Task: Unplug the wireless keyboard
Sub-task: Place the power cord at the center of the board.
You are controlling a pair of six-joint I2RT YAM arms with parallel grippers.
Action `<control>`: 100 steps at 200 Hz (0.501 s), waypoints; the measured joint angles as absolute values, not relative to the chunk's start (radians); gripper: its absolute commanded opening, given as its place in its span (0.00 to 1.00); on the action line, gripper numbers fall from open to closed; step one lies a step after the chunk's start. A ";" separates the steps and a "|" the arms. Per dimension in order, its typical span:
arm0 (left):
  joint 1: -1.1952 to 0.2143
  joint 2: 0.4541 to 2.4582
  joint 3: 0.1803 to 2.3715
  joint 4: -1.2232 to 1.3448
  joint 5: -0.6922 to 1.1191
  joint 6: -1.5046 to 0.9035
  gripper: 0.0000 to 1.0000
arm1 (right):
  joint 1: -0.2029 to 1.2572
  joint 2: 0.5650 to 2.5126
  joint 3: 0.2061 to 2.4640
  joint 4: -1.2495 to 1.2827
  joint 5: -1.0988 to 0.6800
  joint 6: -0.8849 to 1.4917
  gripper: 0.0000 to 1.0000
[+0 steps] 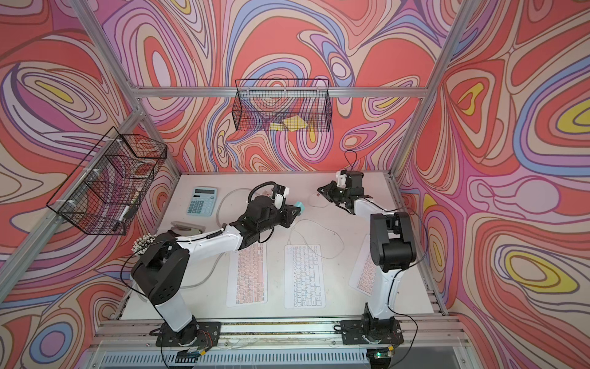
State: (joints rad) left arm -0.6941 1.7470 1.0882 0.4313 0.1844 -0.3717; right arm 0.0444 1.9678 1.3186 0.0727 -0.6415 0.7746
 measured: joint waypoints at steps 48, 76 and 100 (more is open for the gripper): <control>-0.692 1.750 1.103 0.411 0.187 -0.372 0.00 | 0.035 2.004 1.403 0.022 -0.604 0.706 0.01; -0.688 1.796 1.187 0.360 0.188 -0.378 0.00 | 0.034 2.024 1.464 0.007 -0.591 0.627 0.02; -0.680 1.866 1.288 0.313 0.190 -0.398 0.00 | 0.034 2.047 1.480 0.006 -0.584 0.578 0.03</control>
State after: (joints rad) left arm -0.6804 1.8660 1.2877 0.3134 0.1898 -0.3977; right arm 0.0338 2.0472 1.4799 0.0055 -0.5838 0.5781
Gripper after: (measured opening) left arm 0.293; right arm 0.107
